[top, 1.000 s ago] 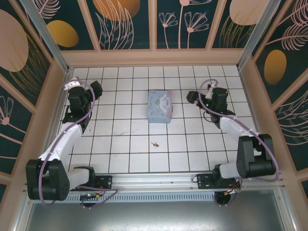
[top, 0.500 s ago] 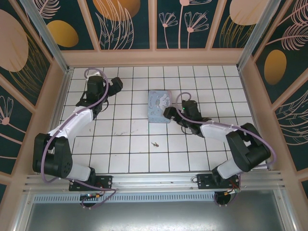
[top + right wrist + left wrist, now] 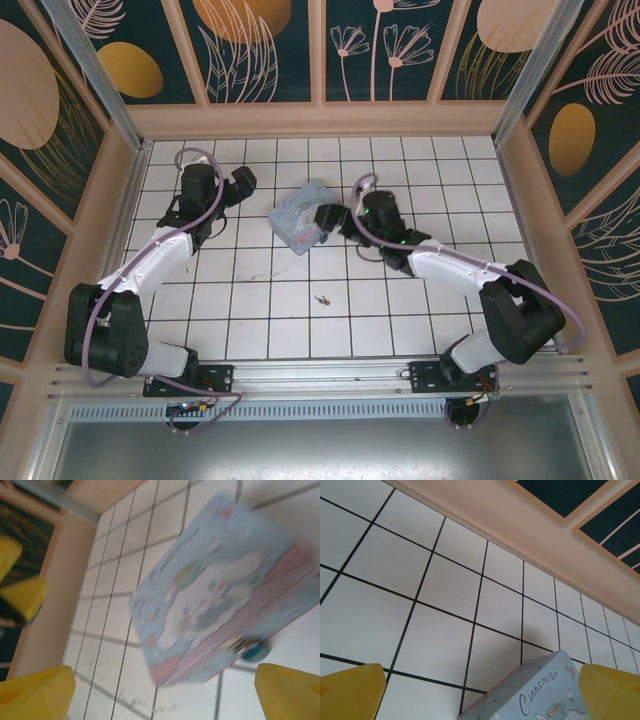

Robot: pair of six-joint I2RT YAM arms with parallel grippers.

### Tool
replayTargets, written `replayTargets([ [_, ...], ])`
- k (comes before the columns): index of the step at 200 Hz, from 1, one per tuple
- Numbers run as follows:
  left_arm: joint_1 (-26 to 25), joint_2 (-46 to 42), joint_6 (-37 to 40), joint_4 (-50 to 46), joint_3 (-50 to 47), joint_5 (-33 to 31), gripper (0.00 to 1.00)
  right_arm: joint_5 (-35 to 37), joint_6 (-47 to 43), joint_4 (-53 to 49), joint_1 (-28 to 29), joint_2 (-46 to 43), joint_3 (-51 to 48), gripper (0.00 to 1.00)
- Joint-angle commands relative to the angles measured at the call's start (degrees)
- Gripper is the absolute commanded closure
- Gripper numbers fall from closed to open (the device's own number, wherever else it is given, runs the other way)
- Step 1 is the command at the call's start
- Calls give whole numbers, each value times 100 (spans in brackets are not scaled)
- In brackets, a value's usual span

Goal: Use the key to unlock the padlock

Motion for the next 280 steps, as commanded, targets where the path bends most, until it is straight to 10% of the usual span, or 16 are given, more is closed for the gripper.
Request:
replayTargets([
  [1,-20,-225,-171,-129,-125,230,1,-131,-429,-582,-574,75,583,6],
  [112,-737,-123,-1092,393,-1104,873,1,-1353,-482,-1042,-1228,3246,3302,13],
  [280,-1071,1397,-883,808,-61,1214,1,-1373,67,435,-668,1877,1104,21],
])
